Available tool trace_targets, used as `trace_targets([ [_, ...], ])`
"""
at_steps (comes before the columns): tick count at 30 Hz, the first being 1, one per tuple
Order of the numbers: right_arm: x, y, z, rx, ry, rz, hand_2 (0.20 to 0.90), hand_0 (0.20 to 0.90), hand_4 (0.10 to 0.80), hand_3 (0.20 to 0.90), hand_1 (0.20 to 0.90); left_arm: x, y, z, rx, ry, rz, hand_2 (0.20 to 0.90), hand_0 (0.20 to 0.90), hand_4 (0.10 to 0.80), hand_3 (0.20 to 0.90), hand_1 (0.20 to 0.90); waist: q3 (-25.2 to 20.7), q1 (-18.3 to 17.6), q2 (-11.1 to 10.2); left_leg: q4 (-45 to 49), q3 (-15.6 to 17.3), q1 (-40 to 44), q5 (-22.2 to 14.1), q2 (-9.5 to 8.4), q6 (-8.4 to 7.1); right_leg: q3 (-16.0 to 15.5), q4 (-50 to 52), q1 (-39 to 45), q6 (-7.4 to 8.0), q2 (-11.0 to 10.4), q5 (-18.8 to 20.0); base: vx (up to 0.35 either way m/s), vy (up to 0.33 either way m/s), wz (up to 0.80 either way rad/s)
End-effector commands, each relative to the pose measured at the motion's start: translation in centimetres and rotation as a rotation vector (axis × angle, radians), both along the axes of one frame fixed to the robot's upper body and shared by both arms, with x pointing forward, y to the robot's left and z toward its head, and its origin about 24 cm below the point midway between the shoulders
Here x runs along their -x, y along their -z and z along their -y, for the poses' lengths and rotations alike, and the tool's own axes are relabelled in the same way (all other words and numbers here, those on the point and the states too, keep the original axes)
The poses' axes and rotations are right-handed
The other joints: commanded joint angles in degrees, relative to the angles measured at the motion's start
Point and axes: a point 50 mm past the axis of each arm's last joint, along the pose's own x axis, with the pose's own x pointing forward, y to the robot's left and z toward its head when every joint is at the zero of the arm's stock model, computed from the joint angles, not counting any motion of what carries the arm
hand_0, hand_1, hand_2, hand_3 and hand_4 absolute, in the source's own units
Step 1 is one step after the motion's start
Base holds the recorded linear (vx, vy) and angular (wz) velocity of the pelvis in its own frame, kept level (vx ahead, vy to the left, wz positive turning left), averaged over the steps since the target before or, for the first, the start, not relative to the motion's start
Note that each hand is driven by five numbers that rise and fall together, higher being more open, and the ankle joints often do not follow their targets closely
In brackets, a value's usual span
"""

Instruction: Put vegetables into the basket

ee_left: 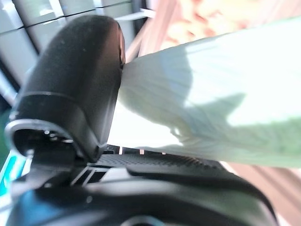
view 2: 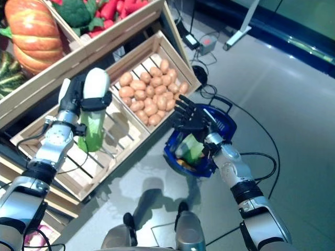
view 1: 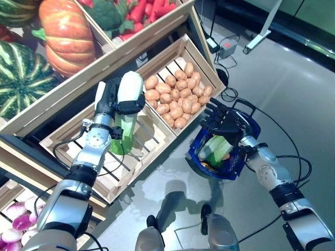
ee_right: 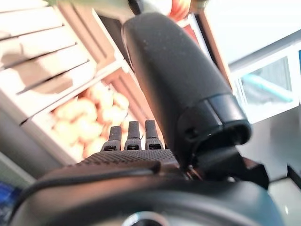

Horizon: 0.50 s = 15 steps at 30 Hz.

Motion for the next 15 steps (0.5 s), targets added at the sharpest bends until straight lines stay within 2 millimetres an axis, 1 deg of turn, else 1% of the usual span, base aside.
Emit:
trace_targets([
  [1,-0.1,-0.7,-3.7,-0.038,-0.148,0.045,0.900,0.900,0.800,0.900,0.900,1.1,-0.6,0.7,0.130,0.076,0.131,0.300,0.300,0.400,0.300,0.300,-15.35,1.29,-0.98,-3.24,-0.78,-2.56,3.64,-3.28,1.00,2.59,-7.10,3.79,2.20,-1.96,4.15,0.007,-0.004,0.03],
  [2,-0.1,-0.7,-3.7,-0.038,-0.148,0.045,0.900,0.900,0.800,0.900,0.900,1.1,-0.6,0.7,0.130,0.076,0.131,0.300,0.300,0.400,0.300,0.300,-15.30,1.27,-0.97,-3.38,-0.78,-2.44,3.71,-3.30,1.00,2.57,-7.23,3.92,2.21,-1.96,4.22,0.000,0.000,0.00],
  [4,-0.4,-1.4,-4.7,-0.025,-0.194,0.037,0.900,0.900,0.800,0.900,0.900,0.9,-0.8,1.6,0.182,0.124,0.140,0.300,0.300,0.400,0.300,0.300,-16.11,1.64,-1.21,-5.94,-1.06,-1.40,4.46,-3.98,1.08,2.24,-9.28,4.95,2.23,-1.29,5.11,0.000,0.000,0.00],
  [5,-0.4,-1.4,-4.8,-0.025,-0.196,0.037,0.900,0.900,0.800,0.900,0.900,0.9,-0.9,1.7,0.185,0.127,0.141,0.300,0.300,0.400,0.300,0.300,-16.11,1.65,-1.22,-6.18,-1.06,-1.26,4.56,-4.01,1.08,2.20,-9.42,5.07,2.23,-1.25,5.18,0.000,0.000,0.00],
  [8,-0.6,-2.0,-5.8,-0.018,-0.215,0.028,0.900,0.900,0.800,0.900,0.900,0.9,-0.9,3.2,0.192,0.184,0.143,0.300,0.300,0.400,0.300,0.300,-16.67,2.35,-1.38,-8.67,-2.00,-0.61,5.41,-4.78,1.28,1.79,-10.76,6.23,2.01,-0.54,5.38,0.011,-0.008,0.00],
  [9,-0.6,-2.0,-5.9,-0.017,-0.216,0.027,0.900,0.900,0.800,0.900,0.900,0.9,-0.9,3.3,0.192,0.189,0.143,0.300,0.300,0.400,0.300,0.300,-16.69,2.40,-1.40,-8.84,-2.11,-0.56,5.47,-4.83,1.30,1.75,-10.82,6.31,1.99,-0.49,5.37,0.011,-0.029,0.04],
  [10,-0.7,-2.3,-6.4,-0.013,-0.220,0.023,0.900,0.900,0.800,0.900,0.900,0.8,-1.1,4.1,0.195,0.219,0.138,0.300,0.300,0.400,0.300,0.300,-16.85,2.58,-1.58,-8.98,-2.36,-0.46,5.38,-4.97,1.45,1.68,-10.80,6.41,1.87,-0.35,5.26,0.009,-0.026,0.10],
  [12,-0.7,-2.4,-6.8,-0.001,-0.236,0.020,0.900,0.900,0.800,0.900,0.900,0.8,-1.3,4.6,0.200,0.243,0.142,0.300,0.300,0.400,0.300,0.300,-16.90,2.63,-1.65,-8.82,-2.25,-0.26,5.20,-4.88,1.52,1.57,-10.59,6.41,1.84,-0.39,5.16,0.014,-0.023,0.08],
  [15,-0.5,-2.0,-7.4,0.033,-0.275,0.006,0.900,0.900,0.800,0.900,0.900,0.8,-1.3,5.2,0.190,0.263,0.144,0.300,0.300,0.400,0.300,0.300,-17.06,2.83,-1.75,-9.11,-2.15,0.31,5.09,-4.78,1.52,1.23,-10.81,6.78,1.88,-0.51,5.24,0.010,-0.010,0.01],
])
